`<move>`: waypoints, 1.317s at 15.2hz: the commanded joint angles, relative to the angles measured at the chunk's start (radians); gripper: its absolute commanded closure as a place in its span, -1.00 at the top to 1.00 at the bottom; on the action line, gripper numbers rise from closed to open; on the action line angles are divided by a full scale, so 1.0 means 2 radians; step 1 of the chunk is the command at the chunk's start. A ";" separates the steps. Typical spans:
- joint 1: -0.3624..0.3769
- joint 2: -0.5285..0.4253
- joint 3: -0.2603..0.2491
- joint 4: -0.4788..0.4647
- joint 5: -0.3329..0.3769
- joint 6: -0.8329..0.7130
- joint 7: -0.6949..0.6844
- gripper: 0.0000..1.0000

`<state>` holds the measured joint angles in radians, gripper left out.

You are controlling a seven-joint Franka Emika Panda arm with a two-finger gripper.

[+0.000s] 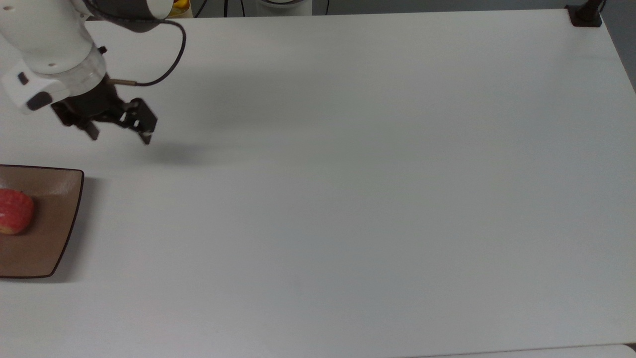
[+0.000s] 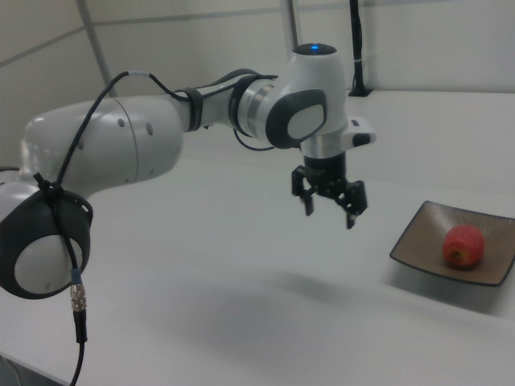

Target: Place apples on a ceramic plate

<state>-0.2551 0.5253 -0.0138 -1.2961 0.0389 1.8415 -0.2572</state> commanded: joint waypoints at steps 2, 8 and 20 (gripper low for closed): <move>0.019 -0.091 0.001 -0.113 0.000 -0.052 0.004 1.00; 0.060 -0.211 -0.006 -0.209 0.000 -0.042 0.085 1.00; 0.180 -0.286 -0.060 -0.277 -0.013 0.002 0.124 1.00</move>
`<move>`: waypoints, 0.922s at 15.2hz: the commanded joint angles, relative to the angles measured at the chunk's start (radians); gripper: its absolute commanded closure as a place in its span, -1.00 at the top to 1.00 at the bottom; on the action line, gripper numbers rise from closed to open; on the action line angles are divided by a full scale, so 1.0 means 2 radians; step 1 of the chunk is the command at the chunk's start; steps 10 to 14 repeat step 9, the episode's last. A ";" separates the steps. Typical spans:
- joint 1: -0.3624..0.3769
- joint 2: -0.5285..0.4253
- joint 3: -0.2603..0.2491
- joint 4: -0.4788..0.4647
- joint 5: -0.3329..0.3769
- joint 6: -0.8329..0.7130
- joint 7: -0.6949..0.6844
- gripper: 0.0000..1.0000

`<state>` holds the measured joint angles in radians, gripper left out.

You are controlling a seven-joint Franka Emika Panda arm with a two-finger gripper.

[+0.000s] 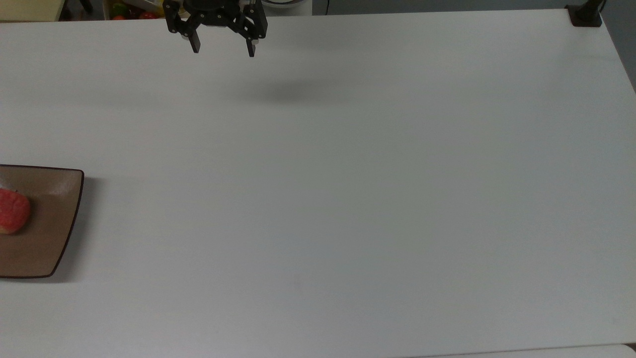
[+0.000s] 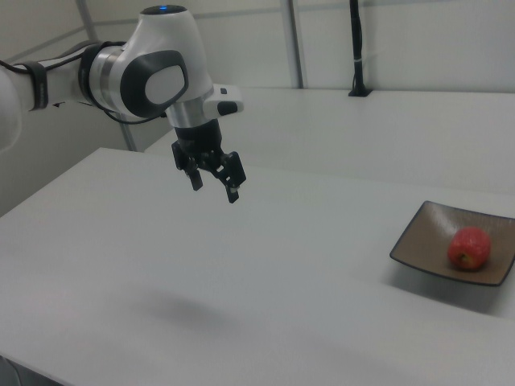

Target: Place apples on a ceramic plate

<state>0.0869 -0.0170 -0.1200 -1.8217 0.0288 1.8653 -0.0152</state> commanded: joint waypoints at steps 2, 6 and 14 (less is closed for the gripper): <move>-0.003 -0.011 0.004 -0.013 -0.011 -0.008 0.003 1.00; -0.030 -0.008 0.043 -0.014 -0.034 -0.009 0.005 1.00; -0.029 -0.007 0.043 -0.013 -0.034 -0.006 0.006 1.00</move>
